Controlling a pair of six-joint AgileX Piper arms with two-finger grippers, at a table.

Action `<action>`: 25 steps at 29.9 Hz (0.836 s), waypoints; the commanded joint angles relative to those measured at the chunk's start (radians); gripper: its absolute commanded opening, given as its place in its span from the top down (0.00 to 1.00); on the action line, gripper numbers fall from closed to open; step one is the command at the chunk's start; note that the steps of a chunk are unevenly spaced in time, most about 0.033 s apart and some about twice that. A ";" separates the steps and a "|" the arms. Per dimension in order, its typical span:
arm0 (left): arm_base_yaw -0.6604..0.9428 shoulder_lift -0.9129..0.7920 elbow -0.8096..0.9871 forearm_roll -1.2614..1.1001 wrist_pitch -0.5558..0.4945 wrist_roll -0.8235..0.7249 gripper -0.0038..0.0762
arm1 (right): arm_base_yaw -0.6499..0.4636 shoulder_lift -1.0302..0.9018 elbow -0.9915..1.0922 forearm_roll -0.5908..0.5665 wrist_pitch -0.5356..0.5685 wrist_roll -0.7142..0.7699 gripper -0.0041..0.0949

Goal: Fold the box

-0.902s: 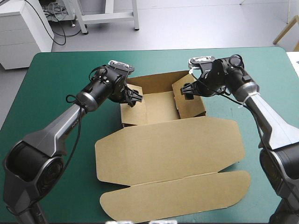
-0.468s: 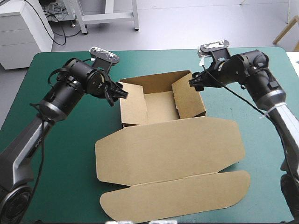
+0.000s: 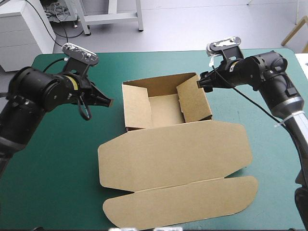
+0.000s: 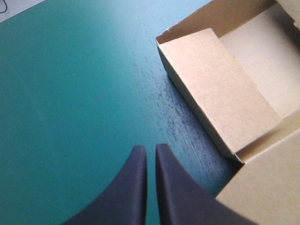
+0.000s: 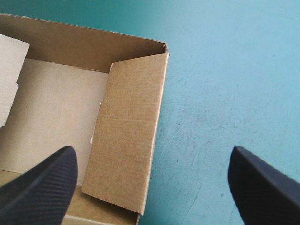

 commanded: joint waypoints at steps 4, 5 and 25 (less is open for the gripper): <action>-0.003 -0.176 0.138 -0.018 0.044 0.024 0.96 | -0.002 0.007 -0.030 0.002 -0.040 -0.011 0.14; -0.003 -0.198 0.180 -0.011 0.044 0.024 0.96 | -0.002 0.020 -0.030 0.002 -0.040 -0.011 0.14; -0.003 -0.564 0.823 0.009 -0.089 -0.122 0.96 | -0.002 0.304 -0.030 0.047 -0.080 -0.016 0.18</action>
